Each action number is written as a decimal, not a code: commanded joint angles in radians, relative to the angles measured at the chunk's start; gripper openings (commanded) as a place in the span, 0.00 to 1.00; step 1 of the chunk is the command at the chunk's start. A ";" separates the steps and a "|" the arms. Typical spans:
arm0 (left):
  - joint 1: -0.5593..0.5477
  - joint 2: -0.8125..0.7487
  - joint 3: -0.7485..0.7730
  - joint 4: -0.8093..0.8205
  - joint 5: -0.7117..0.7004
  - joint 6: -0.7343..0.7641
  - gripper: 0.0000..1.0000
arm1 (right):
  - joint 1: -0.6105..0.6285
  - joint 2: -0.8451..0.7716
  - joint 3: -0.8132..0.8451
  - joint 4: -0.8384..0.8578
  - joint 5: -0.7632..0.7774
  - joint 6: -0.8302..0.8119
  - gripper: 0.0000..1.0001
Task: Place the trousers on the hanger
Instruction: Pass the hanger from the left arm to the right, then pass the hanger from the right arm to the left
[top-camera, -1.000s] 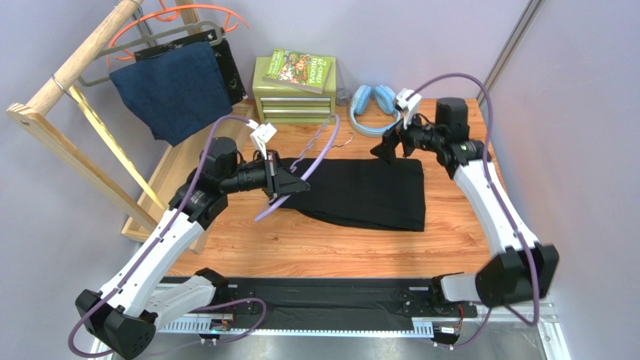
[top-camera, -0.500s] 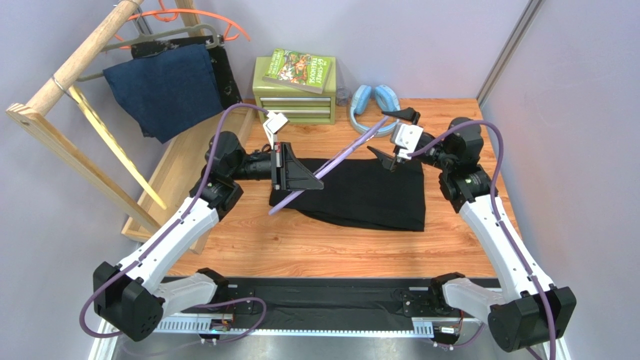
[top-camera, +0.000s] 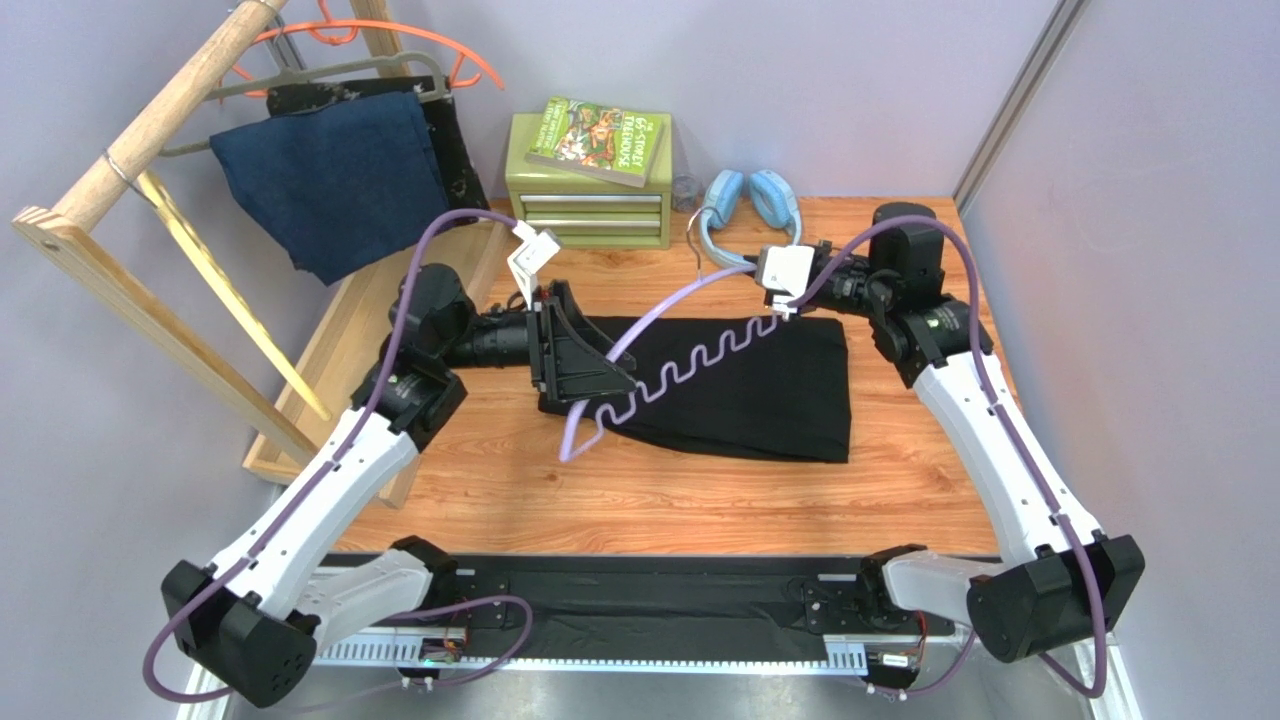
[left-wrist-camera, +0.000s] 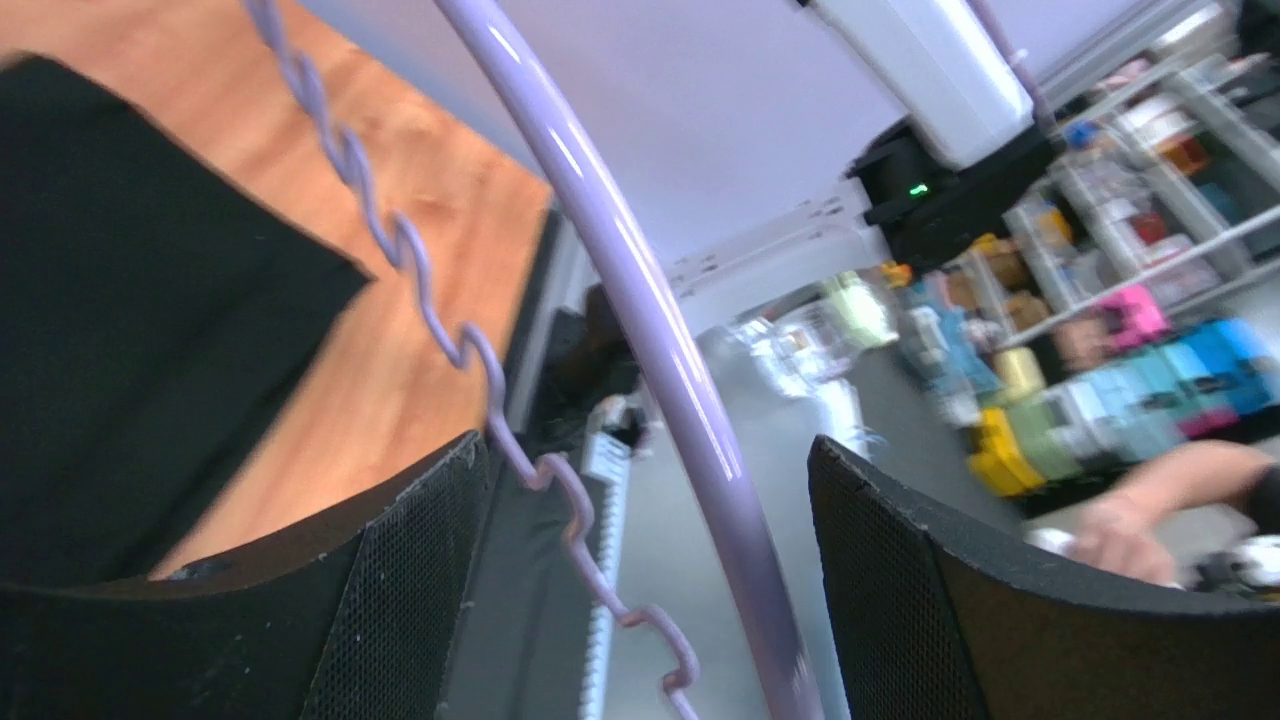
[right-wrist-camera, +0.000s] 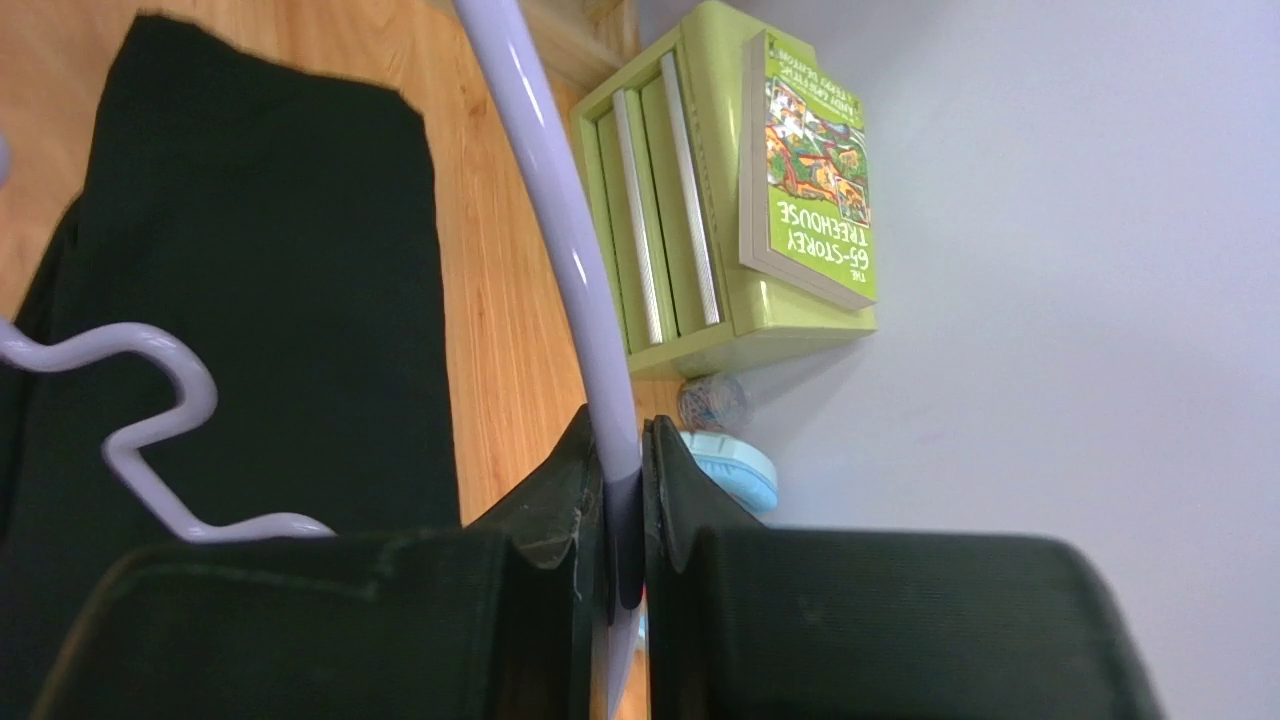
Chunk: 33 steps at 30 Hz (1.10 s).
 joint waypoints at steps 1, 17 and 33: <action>0.038 -0.064 0.133 -0.347 -0.065 0.459 0.84 | -0.002 -0.002 0.089 -0.327 -0.063 -0.210 0.00; -0.012 0.217 0.407 -0.712 -0.050 0.482 0.74 | 0.124 0.090 0.084 -0.696 0.051 -0.813 0.00; -0.173 0.286 0.269 -0.674 -0.247 0.362 0.64 | 0.204 0.171 0.132 -0.711 0.159 -0.810 0.00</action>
